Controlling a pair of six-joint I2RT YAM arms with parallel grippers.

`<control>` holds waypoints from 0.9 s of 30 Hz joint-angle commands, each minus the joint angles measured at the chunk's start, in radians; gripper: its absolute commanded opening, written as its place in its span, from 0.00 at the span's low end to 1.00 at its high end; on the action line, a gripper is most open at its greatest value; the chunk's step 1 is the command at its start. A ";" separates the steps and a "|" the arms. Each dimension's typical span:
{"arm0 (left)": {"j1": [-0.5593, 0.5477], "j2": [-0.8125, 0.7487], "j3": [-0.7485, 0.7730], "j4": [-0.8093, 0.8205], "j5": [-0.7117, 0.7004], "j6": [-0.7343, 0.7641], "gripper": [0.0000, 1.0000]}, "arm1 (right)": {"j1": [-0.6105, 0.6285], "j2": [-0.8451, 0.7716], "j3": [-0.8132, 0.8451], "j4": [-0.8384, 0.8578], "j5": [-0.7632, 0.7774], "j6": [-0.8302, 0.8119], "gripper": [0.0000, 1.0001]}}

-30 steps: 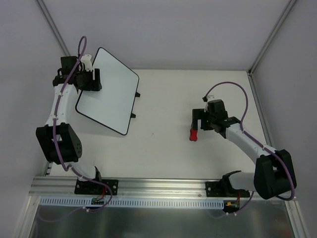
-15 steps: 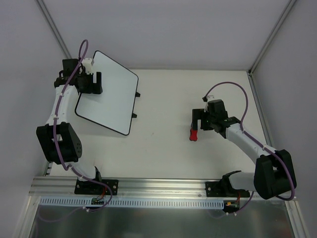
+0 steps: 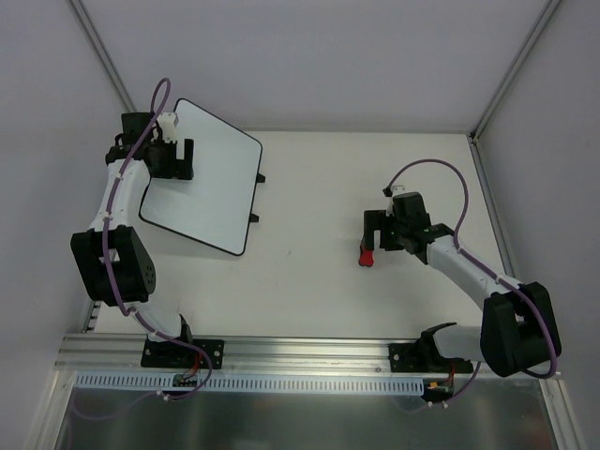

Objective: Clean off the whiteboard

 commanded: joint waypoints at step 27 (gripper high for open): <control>-0.010 -0.044 0.002 0.038 -0.154 -0.125 0.99 | -0.007 -0.069 -0.039 0.025 0.008 0.019 0.99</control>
